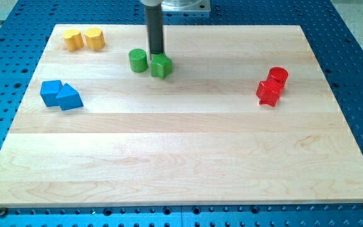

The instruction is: Push the green star towards the bottom middle of the board

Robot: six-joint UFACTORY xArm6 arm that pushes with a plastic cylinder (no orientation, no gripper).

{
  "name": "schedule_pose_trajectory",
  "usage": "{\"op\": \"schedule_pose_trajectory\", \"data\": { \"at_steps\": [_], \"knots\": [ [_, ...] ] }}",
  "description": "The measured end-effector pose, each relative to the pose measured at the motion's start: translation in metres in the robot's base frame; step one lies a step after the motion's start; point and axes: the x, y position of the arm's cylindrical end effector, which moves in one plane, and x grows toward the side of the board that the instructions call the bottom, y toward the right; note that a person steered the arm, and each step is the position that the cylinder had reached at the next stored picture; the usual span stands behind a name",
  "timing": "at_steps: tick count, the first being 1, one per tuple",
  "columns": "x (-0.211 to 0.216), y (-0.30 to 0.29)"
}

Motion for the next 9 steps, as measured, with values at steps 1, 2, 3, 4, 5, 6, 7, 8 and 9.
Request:
{"op": "schedule_pose_trajectory", "data": {
  "at_steps": [1, 2, 3, 4, 5, 6, 7, 8, 9],
  "knots": [
    [0.018, 0.026],
    [0.043, 0.025],
    [0.032, 0.007],
    [0.012, -0.03],
    [0.041, -0.031],
    [0.076, -0.031],
    [0.128, -0.031],
    [0.181, -0.031],
    [0.193, -0.03]
  ]
}}
